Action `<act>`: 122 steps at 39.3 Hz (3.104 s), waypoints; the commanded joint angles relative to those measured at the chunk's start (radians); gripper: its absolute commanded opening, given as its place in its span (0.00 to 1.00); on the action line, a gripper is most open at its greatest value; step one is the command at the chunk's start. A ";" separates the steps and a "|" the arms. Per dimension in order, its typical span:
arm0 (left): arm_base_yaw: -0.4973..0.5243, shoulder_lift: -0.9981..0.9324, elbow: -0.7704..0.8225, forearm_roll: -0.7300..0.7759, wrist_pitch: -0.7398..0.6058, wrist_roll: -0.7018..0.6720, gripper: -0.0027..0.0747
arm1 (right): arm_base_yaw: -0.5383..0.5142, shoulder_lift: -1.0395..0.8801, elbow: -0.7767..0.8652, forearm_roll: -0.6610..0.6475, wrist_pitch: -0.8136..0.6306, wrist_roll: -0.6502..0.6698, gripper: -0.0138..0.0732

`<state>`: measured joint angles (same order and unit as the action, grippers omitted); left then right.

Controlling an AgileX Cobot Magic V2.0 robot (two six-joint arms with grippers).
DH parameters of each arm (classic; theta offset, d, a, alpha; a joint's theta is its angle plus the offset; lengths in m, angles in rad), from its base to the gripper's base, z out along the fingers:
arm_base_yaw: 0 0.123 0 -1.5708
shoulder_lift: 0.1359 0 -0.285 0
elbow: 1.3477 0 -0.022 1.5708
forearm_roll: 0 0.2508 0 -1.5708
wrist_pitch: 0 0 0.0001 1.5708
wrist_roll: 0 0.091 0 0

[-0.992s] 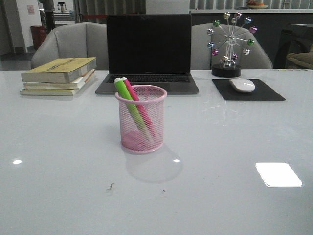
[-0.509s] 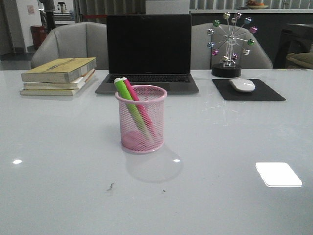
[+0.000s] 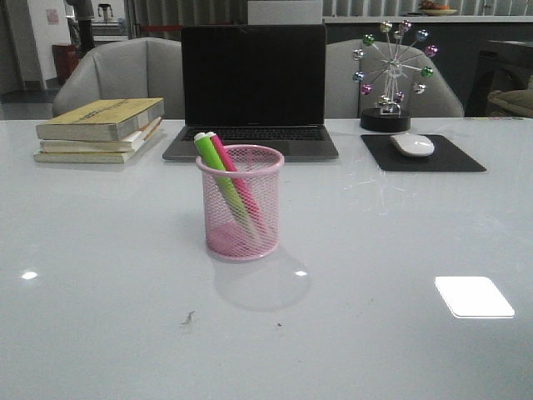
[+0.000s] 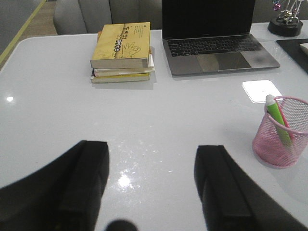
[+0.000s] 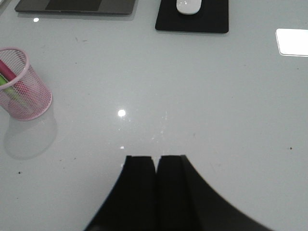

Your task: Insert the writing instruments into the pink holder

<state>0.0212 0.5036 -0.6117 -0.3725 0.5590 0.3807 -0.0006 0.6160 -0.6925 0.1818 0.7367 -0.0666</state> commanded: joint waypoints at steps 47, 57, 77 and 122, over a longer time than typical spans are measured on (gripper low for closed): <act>-0.002 0.001 -0.029 -0.023 -0.083 -0.008 0.62 | -0.006 -0.528 0.701 -0.145 -0.713 0.162 0.23; -0.002 0.001 -0.029 -0.023 -0.083 -0.008 0.62 | -0.006 -0.641 0.724 -0.145 -0.693 0.162 0.23; -0.002 0.003 -0.029 -0.023 -0.081 -0.008 0.62 | -0.005 -0.645 0.724 -0.145 -0.683 0.162 0.23; -0.002 0.001 -0.029 -0.013 -0.134 -0.009 0.37 | -0.005 -0.645 0.724 -0.145 -0.683 0.162 0.23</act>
<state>0.0212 0.5021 -0.6117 -0.3711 0.5167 0.3807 -0.0006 -0.0101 0.0304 0.0463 0.1372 0.0963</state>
